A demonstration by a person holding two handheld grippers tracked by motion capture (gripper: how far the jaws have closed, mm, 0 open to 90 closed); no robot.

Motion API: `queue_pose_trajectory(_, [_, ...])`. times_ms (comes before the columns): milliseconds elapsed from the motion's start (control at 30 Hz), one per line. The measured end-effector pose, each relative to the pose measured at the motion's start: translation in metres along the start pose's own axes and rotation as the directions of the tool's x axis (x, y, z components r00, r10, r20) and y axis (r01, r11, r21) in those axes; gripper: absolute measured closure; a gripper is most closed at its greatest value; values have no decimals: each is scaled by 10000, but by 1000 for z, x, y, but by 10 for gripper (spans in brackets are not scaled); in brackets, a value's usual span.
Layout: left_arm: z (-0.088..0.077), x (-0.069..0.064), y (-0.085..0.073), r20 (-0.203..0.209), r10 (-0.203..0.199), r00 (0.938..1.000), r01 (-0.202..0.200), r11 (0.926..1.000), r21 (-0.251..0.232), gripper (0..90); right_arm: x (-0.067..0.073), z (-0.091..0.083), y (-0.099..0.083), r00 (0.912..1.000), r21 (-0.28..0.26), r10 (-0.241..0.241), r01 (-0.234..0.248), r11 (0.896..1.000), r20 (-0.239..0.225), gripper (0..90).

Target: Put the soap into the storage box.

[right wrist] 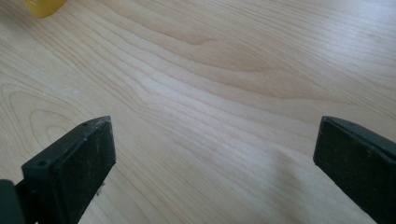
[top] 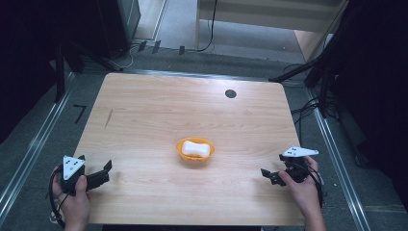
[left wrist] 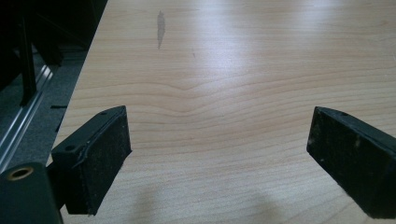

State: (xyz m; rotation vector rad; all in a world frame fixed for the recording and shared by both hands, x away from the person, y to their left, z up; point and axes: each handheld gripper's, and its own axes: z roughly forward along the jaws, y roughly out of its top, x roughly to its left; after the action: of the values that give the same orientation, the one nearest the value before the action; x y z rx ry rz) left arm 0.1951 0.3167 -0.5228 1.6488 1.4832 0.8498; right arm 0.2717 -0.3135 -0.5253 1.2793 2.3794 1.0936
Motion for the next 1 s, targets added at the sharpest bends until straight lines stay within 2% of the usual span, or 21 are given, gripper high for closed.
queue_pose_trajectory(433, [0, -1, 0, -53, 47, 10000, -47, 10000, 50, 68, -9, -25, -32, 9985, -831, 382, -349, 9959, 385, 0])
queue_pose_trajectory(733, [0, -1, 0, 4, 85, 10000, -85, 9999, 67, 68, -13, -37, -54, 9959, -1212, 701, -627, 9906, 577, 0])
queue_pose_trajectory(867, [1, -1, 0, 9, 75, 10000, -76, 9999, 79, 68, -16, -43, -67, 9913, -1713, 1168, -1048, 9796, 612, 0])
queue_pose_trajectory(1000, [1, -1, 0, 11, 74, 10000, -74, 9999, 90, 68, -19, -47, -74, 9868, -2104, 1450, -1271, 9693, 720, 0])
